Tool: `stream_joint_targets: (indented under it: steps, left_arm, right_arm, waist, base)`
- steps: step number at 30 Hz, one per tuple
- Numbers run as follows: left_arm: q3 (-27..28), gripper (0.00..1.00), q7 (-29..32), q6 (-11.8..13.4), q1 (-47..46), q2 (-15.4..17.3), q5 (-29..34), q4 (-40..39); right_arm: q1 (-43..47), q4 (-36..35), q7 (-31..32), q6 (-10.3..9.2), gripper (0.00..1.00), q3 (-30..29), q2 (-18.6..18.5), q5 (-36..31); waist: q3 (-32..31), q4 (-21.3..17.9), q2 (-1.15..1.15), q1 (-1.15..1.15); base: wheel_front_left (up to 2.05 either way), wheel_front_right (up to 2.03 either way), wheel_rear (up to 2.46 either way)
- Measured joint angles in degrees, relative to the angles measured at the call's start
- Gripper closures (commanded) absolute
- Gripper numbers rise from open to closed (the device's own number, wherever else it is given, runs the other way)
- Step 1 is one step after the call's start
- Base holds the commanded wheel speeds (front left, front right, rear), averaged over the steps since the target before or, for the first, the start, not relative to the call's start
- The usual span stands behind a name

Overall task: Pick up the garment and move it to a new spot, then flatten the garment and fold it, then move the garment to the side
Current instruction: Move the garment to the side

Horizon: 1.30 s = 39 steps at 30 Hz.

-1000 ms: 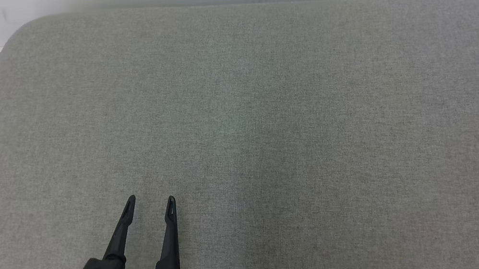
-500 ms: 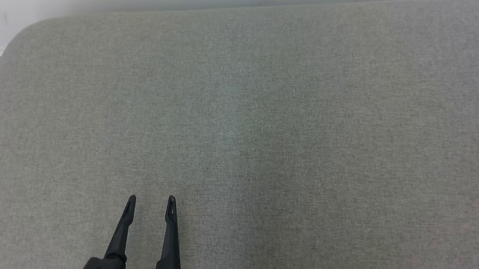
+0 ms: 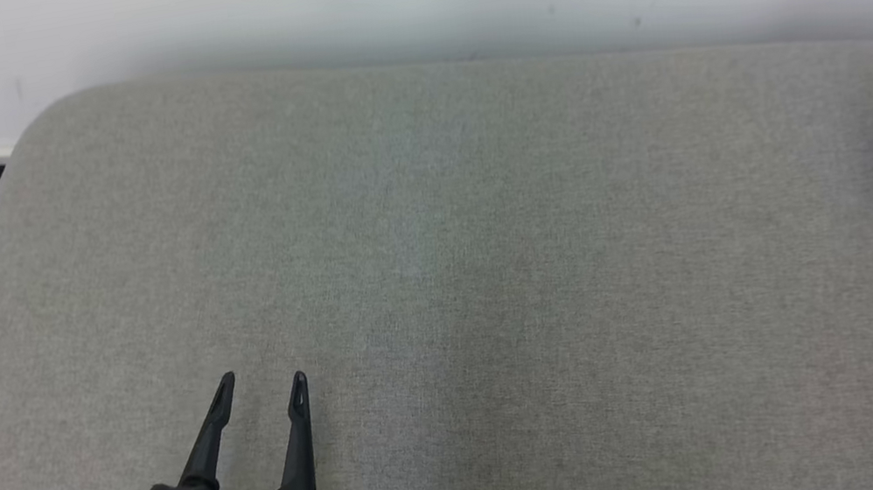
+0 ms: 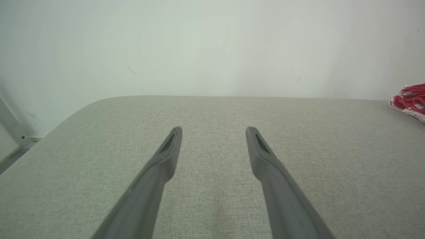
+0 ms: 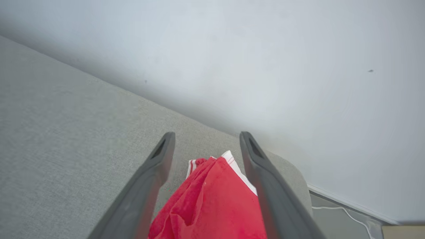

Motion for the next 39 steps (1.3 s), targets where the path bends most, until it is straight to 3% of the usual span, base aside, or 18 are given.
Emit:
stream_joint_targets:
  steps: [9, 14, 20, 28, 39]
  left_arm:
    - [1.30, 0.00, 0.00, 0.79, 2.25, 1.09, 0.02, -0.88]
    - [1.86, 0.00, 0.00, 1.26, 3.02, 1.71, 0.02, -1.34]
    - [2.64, 0.00, 0.00, 2.13, 4.27, 2.26, 0.05, -2.38]
    - [4.33, 0.00, 0.00, 3.49, 6.05, 2.93, 0.02, -4.02]
    - [6.03, 0.00, 0.00, 4.89, 7.79, 3.98, -0.10, -5.52]
  right_arm:
    - [4.99, -0.10, -20.04, 0.00, 0.00, -4.66, 4.16, 5.66]
    - [6.97, 0.01, -25.53, 0.00, 0.00, -5.47, 7.19, 5.57]
    - [9.75, -2.52, -27.18, 0.00, 0.00, -8.83, 10.47, 4.14]
    - [20.85, -11.05, -27.27, -0.01, 0.00, -27.22, 13.38, -5.61]
    - [36.30, -20.81, -27.27, 0.00, 0.00, -42.70, 20.91, -17.81]
  waist:
    - [-3.40, -2.04, 0.00, -0.01]
    - [-4.68, -3.57, 0.00, -0.01]
    - [-6.18, -5.48, 0.00, -0.01]
    - [-7.73, -8.78, 0.00, 0.00]
    - [-9.46, -12.38, 0.01, 0.00]
  base:
    - [0.00, 0.00, 0.00]
    - [0.00, 0.00, 0.00]
    - [0.00, 0.00, 0.00]
    - [0.00, 0.00, 0.00]
    - [0.00, 0.00, 0.00]
